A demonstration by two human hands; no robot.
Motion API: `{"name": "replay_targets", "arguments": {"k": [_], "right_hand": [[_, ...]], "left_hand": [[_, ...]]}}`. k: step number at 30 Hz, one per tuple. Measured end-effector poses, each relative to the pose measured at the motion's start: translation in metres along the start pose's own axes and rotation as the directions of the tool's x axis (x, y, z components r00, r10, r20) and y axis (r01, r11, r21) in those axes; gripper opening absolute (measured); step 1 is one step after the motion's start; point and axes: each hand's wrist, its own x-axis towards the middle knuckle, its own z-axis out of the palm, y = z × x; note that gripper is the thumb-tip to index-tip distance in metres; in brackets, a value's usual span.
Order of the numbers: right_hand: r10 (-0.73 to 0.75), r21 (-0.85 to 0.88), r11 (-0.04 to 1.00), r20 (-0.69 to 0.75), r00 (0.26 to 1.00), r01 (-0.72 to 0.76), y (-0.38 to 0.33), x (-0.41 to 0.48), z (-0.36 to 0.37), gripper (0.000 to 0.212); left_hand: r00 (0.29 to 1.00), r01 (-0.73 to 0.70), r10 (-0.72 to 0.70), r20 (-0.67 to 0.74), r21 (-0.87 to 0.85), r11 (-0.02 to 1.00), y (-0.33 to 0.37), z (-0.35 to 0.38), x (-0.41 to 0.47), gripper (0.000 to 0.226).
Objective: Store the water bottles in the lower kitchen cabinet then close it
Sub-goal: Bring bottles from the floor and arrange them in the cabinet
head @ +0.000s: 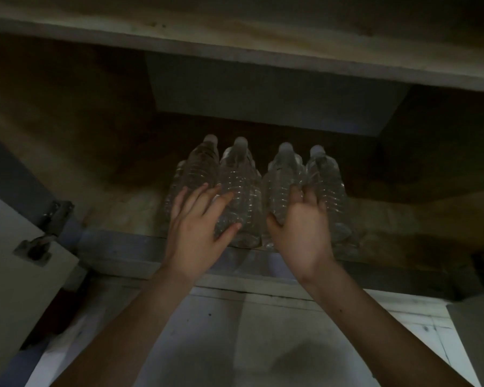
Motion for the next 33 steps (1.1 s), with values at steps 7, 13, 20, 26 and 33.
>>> {"name": "replay_targets", "arguments": {"k": [7,13,20,26,33], "right_hand": [[0.07,0.441,0.895,-0.007,0.998,-0.06,0.008,-0.001,0.002,0.057],[0.25,0.765,0.636,-0.081,0.965,-0.101,0.008,-0.006,0.004,0.05],[0.235,0.825,0.565,-0.146,0.961,-0.013,-0.02,-0.007,0.019,0.029],[0.17,0.687,0.726,-0.129,0.977,-0.036,-0.024,-0.012,0.025,0.051],[0.12,0.475,0.88,-0.151,0.981,-0.034,0.015,0.0,-0.018,0.05]], "left_hand": [[0.995,0.098,-0.096,0.04,-0.051,0.994,0.0,-0.005,0.0,0.051],[0.991,0.12,-0.115,0.064,-0.068,0.991,-0.002,-0.008,0.002,0.054],[0.99,0.124,-0.119,0.079,-0.065,0.99,-0.004,-0.009,0.002,0.055],[0.991,0.095,-0.09,0.1,-0.042,0.995,-0.006,-0.012,0.003,0.054],[0.995,0.095,-0.093,0.039,-0.066,0.993,0.006,-0.014,0.01,0.055]]}}
